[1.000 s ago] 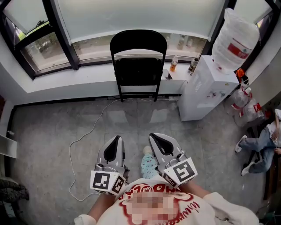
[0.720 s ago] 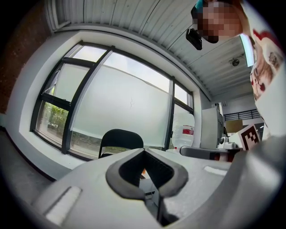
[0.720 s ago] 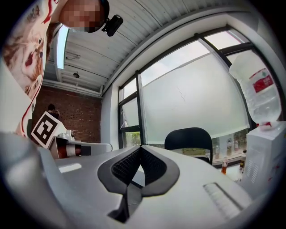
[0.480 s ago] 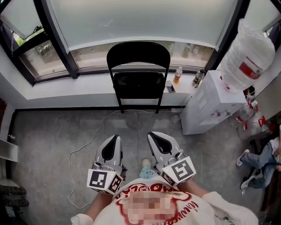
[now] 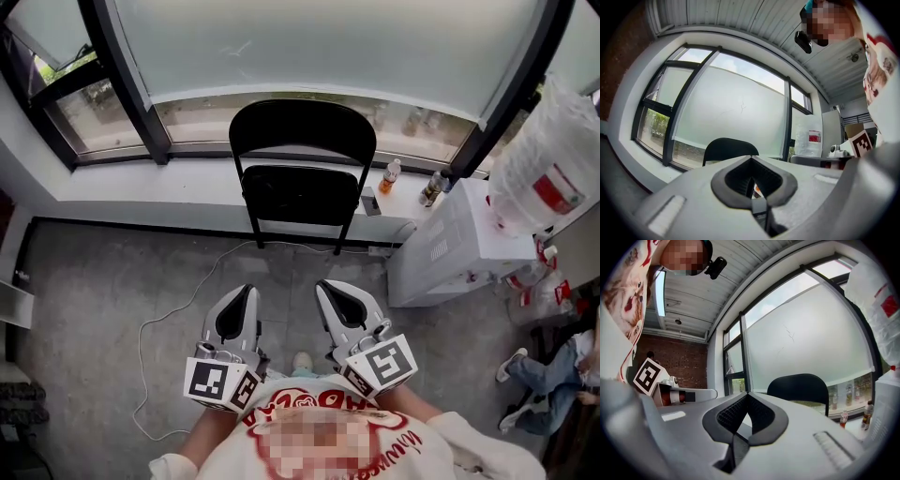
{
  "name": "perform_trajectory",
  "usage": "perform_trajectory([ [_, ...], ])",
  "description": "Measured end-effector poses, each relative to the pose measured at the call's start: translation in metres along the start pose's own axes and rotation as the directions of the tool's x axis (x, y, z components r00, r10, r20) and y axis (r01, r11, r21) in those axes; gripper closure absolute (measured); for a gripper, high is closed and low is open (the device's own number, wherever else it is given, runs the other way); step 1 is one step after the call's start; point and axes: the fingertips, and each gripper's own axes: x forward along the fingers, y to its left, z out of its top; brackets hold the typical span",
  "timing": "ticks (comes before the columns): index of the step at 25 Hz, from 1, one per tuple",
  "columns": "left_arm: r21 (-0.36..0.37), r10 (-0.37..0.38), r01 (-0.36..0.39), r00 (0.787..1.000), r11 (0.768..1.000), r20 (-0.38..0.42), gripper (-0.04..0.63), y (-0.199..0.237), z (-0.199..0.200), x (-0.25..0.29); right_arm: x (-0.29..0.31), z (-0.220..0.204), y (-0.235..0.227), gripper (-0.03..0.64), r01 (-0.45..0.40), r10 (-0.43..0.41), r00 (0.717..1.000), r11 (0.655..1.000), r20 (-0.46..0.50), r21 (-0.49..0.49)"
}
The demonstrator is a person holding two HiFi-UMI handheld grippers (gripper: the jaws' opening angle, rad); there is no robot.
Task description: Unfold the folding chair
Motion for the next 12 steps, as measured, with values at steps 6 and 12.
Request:
perform_trajectory([
  [6,-0.017,0.056,-0.057,0.998,0.998,-0.022,0.595,0.022,-0.004,0.004,0.019,-0.011,0.001,0.594,-0.049,0.05,0.998,0.998,-0.024,0.029],
  [12,-0.038,0.045,-0.046,0.999,0.998,-0.018,0.595,0.038,-0.004,0.03,0.034,-0.007,-0.011,0.594,-0.041,0.041,0.999,0.999,-0.019,0.003],
])
